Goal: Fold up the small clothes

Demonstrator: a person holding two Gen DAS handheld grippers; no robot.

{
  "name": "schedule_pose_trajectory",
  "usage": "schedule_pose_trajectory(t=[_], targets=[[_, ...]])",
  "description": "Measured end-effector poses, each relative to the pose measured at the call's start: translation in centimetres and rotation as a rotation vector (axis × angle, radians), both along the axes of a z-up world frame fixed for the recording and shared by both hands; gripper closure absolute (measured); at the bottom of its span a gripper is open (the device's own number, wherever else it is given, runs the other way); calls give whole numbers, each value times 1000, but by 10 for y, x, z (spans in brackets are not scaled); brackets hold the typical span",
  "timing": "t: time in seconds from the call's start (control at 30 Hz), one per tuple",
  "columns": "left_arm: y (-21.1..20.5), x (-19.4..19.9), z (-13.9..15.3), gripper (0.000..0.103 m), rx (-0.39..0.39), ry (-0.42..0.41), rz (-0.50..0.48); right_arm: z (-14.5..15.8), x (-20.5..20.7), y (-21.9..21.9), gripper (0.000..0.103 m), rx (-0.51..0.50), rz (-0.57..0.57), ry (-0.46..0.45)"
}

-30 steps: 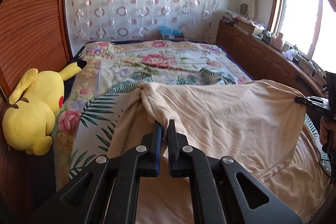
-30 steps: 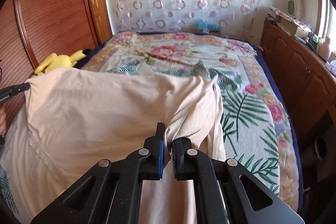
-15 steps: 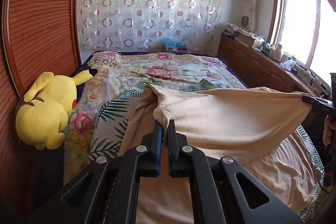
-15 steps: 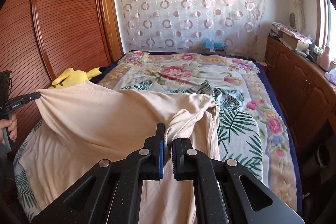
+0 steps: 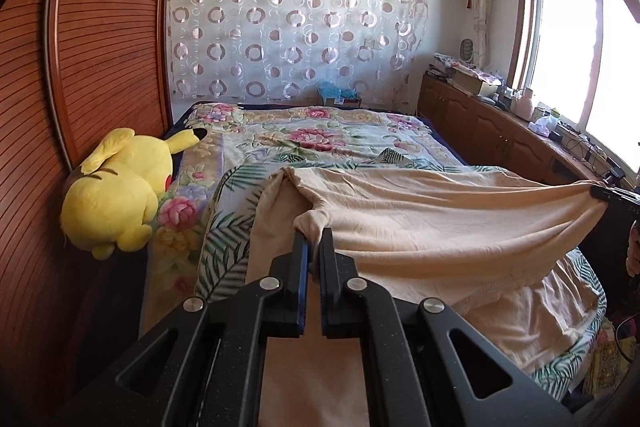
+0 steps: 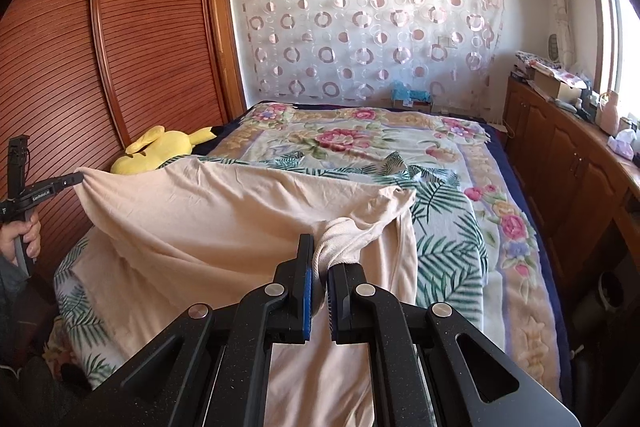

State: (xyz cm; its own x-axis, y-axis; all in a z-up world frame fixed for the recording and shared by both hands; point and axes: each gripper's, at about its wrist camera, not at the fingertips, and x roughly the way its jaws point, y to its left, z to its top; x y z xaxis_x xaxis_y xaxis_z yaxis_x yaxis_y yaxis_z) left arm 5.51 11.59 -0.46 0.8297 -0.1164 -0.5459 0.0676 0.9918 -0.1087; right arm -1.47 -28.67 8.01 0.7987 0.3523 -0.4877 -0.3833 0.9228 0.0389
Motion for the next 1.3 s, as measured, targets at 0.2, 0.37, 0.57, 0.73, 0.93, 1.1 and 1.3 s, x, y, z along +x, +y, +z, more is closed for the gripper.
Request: schedule_pose_trajectory(t=[0.2, 0.37, 0.57, 0.73, 0.93, 1.1, 1.3], targets=[[10, -30, -21, 98, -6, 63, 20, -14, -27, -18, 97, 30, 10, 39], [9, -28, -59, 98, -6, 156, 21, -63, -9, -23, 97, 34, -24, 140], [6, -30, -74, 89, 2, 168, 24, -85, 16, -27, 84, 9, -90, 158], [2, -31, -86, 84, 5, 191, 17, -97, 23, -23, 74, -28, -114, 167], [2, -30, -98, 84, 15, 221, 16, -98, 20, -5, 73, -59, -104, 161], [2, -38, -101, 83, 36, 202, 7, -89, 5, -7, 71, -49, -88, 128], [4, -39, -102, 79, 27, 188, 5, -89, -4, -6, 36, -51, -73, 111]])
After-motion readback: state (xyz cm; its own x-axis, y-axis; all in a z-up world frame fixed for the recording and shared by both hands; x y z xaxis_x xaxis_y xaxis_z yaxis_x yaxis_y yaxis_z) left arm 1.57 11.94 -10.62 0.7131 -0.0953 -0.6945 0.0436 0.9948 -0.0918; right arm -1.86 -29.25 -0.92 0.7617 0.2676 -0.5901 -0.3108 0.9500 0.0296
